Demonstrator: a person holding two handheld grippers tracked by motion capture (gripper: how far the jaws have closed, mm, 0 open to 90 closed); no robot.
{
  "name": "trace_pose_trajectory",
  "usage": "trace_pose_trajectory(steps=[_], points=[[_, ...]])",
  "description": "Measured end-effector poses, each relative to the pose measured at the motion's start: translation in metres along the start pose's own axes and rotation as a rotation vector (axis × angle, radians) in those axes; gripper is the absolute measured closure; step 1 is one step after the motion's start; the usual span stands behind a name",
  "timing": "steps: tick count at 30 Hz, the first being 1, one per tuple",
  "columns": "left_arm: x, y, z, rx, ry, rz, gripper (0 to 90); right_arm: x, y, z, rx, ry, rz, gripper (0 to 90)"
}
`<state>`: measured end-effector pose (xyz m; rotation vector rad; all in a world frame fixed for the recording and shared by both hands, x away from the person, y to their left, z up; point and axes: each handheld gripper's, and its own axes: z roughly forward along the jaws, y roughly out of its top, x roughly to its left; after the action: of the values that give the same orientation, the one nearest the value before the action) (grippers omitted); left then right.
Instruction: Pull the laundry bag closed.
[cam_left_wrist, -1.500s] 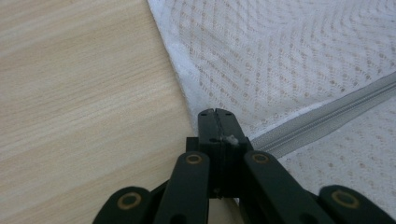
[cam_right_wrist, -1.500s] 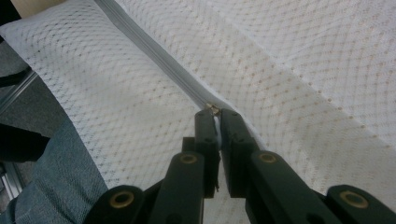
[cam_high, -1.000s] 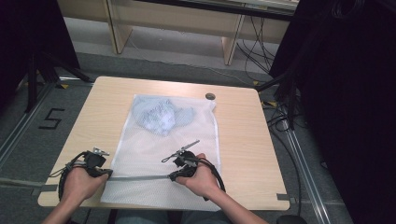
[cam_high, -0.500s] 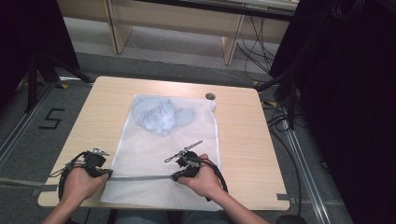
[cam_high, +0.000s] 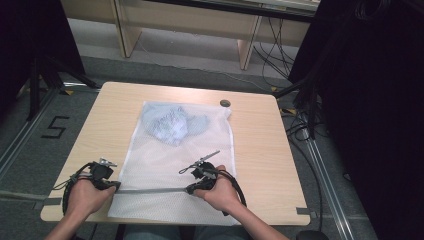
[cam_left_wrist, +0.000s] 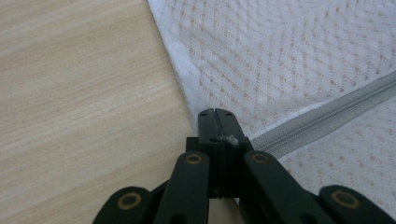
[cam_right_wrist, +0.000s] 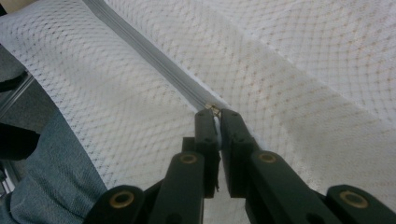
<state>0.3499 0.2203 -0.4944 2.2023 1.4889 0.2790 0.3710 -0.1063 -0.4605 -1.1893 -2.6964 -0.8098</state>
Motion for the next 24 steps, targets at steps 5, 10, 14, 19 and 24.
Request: trace_pose_trajectory(steps=[5,10,14,19,24], points=[[0.0,0.0,0.0,0.0,-0.001,0.001,89.7,-0.003,-0.002,-0.002,-0.005,-0.006,0.0,86.9],[0.0,0.0,0.0,-0.001,0.0,0.001,89.7,-0.005,-0.003,-0.003,0.001,-0.01,0.008,87.0],[0.0,0.0,0.0,-0.001,0.0,0.001,89.7,-0.007,-0.005,-0.003,0.001,-0.008,0.014,86.9],[0.0,0.0,0.0,-0.001,0.001,0.0,89.7,-0.008,-0.008,-0.004,0.008,-0.014,0.03,87.0],[0.0,0.0,-0.001,0.012,-0.005,0.018,89.7,-0.011,-0.009,-0.005,-0.001,-0.019,0.018,86.9]])
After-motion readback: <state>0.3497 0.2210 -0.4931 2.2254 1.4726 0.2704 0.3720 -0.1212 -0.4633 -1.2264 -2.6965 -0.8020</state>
